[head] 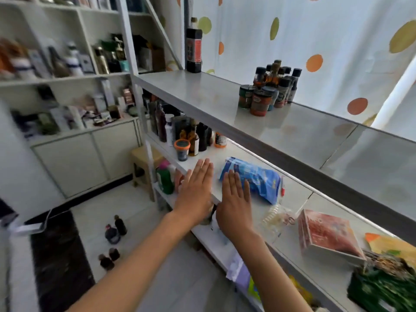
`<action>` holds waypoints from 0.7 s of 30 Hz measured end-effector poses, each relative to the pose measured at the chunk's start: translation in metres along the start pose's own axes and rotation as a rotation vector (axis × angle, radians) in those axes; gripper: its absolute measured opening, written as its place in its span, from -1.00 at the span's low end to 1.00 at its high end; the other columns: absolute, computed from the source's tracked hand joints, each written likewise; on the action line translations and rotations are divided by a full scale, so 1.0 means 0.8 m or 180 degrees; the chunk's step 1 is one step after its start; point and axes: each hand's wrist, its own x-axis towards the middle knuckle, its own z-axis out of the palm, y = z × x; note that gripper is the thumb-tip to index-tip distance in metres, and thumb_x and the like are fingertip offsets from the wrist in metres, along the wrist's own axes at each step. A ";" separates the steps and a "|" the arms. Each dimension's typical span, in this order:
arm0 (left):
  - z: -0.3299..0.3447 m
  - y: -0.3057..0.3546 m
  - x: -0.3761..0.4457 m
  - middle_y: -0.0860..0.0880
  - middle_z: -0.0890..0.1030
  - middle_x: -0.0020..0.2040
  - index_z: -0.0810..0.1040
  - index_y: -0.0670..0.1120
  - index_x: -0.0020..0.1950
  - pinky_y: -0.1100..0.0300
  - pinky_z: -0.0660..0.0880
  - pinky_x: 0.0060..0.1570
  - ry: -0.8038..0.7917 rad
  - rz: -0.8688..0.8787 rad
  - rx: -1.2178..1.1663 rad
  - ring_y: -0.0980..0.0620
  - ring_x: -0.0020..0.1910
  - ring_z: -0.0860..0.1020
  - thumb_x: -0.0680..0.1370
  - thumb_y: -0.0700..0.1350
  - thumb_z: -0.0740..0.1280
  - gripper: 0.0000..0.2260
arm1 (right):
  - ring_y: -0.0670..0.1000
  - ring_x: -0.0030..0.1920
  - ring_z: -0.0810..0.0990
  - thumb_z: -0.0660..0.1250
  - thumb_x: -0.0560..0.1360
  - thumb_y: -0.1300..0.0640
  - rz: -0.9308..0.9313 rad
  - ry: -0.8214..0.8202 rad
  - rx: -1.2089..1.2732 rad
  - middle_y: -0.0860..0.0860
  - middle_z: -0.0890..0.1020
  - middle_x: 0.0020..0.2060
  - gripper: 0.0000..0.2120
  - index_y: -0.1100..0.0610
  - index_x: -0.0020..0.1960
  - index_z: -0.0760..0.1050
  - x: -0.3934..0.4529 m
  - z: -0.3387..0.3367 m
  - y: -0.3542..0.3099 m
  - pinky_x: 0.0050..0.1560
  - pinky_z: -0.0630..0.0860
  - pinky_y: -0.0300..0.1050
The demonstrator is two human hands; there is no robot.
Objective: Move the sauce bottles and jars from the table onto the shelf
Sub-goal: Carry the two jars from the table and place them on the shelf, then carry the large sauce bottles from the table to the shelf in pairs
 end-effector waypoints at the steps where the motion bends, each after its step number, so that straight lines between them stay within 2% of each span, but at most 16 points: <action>1: -0.003 -0.008 -0.021 -0.02 -0.29 0.57 -0.28 -0.10 0.56 -0.03 -0.12 0.54 -0.0041 -0.0107 0.0014 0.02 0.55 -0.29 0.64 -0.14 0.09 -0.36 | 0.01 0.49 -0.42 0.09 0.61 0.13 -0.0057 -0.0129 0.0034 0.10 -0.29 0.56 -0.27 0.17 0.56 -0.33 -0.010 0.004 -0.014 0.49 -0.42 0.06; 3: -0.008 -0.028 -0.060 -0.03 -0.28 0.58 -0.26 -0.10 0.57 0.01 -0.17 0.54 -0.0086 -0.0364 -0.0021 0.02 0.55 -0.30 0.64 -0.21 0.06 -0.39 | 0.00 0.47 -0.44 0.11 0.61 0.11 -0.0212 -0.0259 0.0019 0.08 -0.34 0.54 -0.25 0.13 0.54 -0.38 -0.029 0.015 -0.044 0.48 -0.45 0.04; 7: -0.021 -0.085 -0.151 -0.04 -0.29 0.58 -0.25 -0.11 0.58 0.09 -0.25 0.49 -0.0085 -0.0866 -0.0142 0.03 0.54 -0.31 0.59 -0.32 0.09 -0.33 | -0.01 0.50 -0.42 0.09 0.60 0.19 -0.0612 -0.0432 0.0307 0.06 -0.31 0.56 -0.27 0.13 0.57 -0.34 -0.066 0.037 -0.115 0.50 -0.42 0.01; 10: -0.030 -0.126 -0.220 -0.03 -0.29 0.57 -0.25 -0.10 0.58 0.07 -0.24 0.51 0.0003 -0.1173 -0.0223 0.03 0.55 -0.30 0.61 -0.29 0.09 -0.34 | 0.01 0.54 -0.38 0.10 0.56 0.24 -0.0999 -0.0480 0.0443 0.07 -0.28 0.57 -0.25 0.15 0.58 -0.30 -0.095 0.049 -0.173 0.53 -0.35 0.03; 13: -0.043 -0.170 -0.292 -0.03 -0.25 0.58 -0.25 -0.10 0.57 0.02 -0.13 0.54 0.0152 -0.1427 -0.0217 0.03 0.55 -0.28 0.61 -0.26 0.11 -0.33 | 0.01 0.55 -0.35 0.11 0.54 0.25 -0.1351 -0.0496 0.0532 0.09 -0.24 0.58 -0.24 0.18 0.59 -0.26 -0.132 0.059 -0.245 0.54 -0.35 0.02; 17: -0.070 -0.230 -0.408 -0.01 -0.22 0.59 -0.34 -0.06 0.50 0.02 -0.13 0.55 0.0490 -0.1810 -0.0214 0.08 0.51 -0.33 0.59 -0.25 0.16 -0.28 | -0.01 0.53 -0.35 0.12 0.56 0.25 -0.1862 -0.0583 0.0640 0.08 -0.21 0.58 -0.26 0.18 0.58 -0.26 -0.199 0.065 -0.356 0.52 -0.36 0.00; 21: -0.103 -0.270 -0.540 -0.03 -0.22 0.59 -0.21 -0.11 0.58 0.09 -0.19 0.54 0.0682 -0.2342 -0.0186 0.07 0.53 -0.31 0.60 -0.24 0.15 -0.32 | 0.01 0.57 -0.28 0.13 0.55 0.23 -0.2352 -0.0734 0.0738 0.08 -0.16 0.59 -0.26 0.18 0.59 -0.21 -0.280 0.078 -0.462 0.54 -0.34 -0.01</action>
